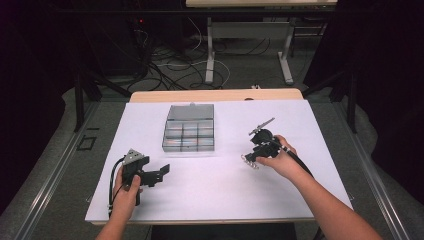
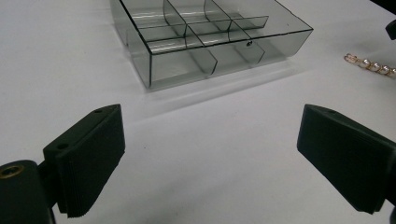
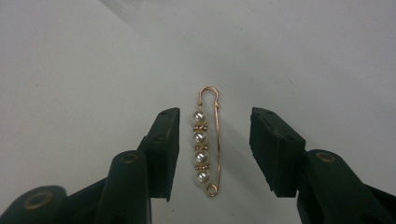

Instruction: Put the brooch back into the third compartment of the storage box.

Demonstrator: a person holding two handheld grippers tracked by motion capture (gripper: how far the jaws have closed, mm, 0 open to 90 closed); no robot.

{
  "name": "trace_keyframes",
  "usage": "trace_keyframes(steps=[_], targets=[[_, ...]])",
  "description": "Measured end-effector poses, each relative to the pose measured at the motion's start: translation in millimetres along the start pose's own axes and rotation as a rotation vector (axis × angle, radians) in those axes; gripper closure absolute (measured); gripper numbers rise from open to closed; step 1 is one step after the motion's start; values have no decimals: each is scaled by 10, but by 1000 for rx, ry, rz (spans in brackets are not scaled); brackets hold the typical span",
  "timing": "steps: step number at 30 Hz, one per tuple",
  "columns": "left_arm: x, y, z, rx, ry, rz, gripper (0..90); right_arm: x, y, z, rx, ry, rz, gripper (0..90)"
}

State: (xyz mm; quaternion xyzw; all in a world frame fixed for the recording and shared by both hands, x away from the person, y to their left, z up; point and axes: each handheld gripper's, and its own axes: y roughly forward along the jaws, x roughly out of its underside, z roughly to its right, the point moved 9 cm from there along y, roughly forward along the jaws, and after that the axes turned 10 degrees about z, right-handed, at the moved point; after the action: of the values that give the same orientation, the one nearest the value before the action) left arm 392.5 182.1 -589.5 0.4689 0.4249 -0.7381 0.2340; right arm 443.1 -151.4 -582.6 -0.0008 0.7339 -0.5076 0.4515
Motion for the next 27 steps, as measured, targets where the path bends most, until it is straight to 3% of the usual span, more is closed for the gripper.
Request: trace_keyframes(steps=[2,6,14,15,16,19,20,27], targets=[[1,2,1,0,-1,0,81,0,25,-37,-14,48,4,556],[2,3,2,1,0,-1,81,12,56,-35,-21,44,-6,583],[4,3,0,2,-2,-2,82,35,98,-85,-33,121,-69,651],[4,0,-1,3,-1,-3,82,18,124,-85,-49,108,-45,657],[3,-1,-3,3,-1,-2,82,21,145,-84,-38,129,-47,668],[-6,11,-3,-3,-6,18,82,50,118,-65,-45,103,-91,679],[-8,8,-11,-6,-1,19,82,59,141,-74,-32,125,-97,682],[-9,7,-13,-7,-2,20,82,92,159,-30,-44,81,-132,721]])
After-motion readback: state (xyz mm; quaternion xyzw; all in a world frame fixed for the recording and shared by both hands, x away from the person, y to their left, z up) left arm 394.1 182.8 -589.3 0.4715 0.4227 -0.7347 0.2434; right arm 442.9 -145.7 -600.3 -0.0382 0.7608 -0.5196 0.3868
